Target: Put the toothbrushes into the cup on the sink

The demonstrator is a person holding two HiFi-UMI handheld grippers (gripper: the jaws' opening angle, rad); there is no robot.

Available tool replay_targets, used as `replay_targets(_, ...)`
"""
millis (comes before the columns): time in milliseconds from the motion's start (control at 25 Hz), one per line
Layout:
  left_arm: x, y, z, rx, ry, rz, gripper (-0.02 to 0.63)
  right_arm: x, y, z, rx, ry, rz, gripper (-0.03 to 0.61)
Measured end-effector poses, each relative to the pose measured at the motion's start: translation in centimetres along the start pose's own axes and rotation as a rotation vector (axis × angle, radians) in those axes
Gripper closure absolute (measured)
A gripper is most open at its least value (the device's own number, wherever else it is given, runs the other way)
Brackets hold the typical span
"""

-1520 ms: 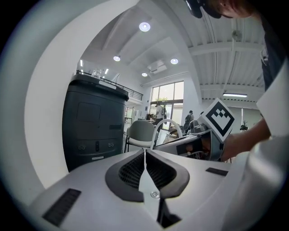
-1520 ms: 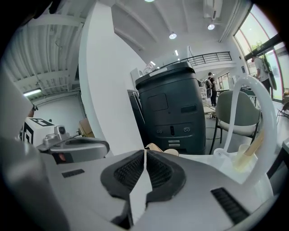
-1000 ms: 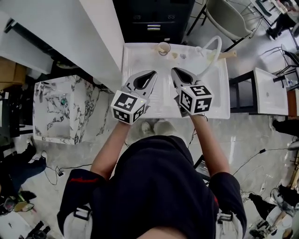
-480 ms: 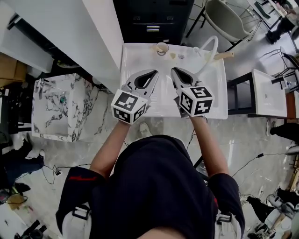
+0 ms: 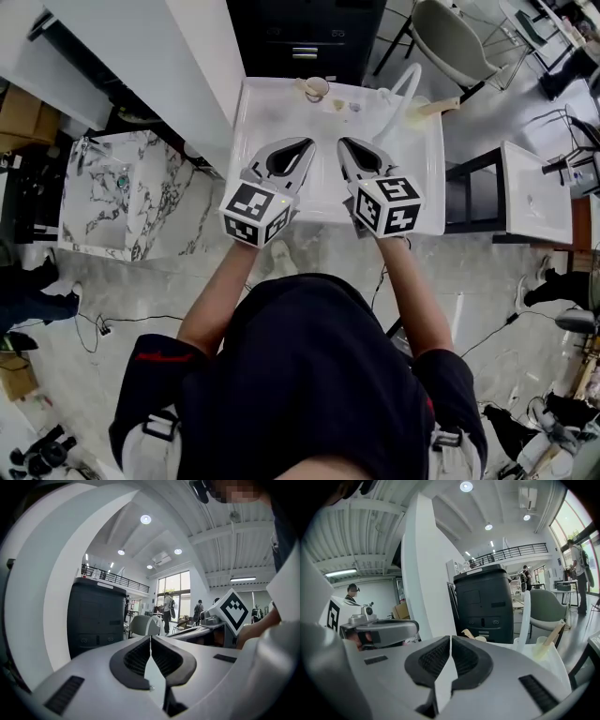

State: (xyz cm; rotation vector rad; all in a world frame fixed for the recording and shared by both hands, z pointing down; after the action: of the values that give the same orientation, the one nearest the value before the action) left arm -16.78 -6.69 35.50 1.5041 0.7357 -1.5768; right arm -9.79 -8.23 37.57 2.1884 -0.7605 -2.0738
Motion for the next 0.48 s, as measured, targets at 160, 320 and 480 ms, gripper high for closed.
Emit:
replay_targets(160,-0.2,-0.1,-2.5,0.012,0.002,0.001,0.593,-0.5,-2.3,-0.3,0.015,-0.020,-0.010,0.540)
replay_targets(320,-0.6,-0.4,-4.7,0.033,0.005,0.003,0.594,-1.1,-4.3,-0.7,0.028,-0.034,-0.020,0.543)
replay_targets(480,-1.0,-1.0,-6.9,0.049,0.003,0.005,0.594,-1.6,-6.4,-0.8,0.039,-0.041,-0.029,0.543)
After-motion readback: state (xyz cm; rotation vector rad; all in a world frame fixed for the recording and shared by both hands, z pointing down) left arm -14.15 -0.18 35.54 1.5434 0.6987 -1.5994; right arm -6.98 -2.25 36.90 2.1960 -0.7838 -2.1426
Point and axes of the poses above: the fingertips, and each gripper's own axes: y forward along the fingers, z to its left, x out of its top, the point moved 1 cm from there along -y, backward along the fingers, and after that the axes turned 11 degrees about -x, right-handed, at the moved point
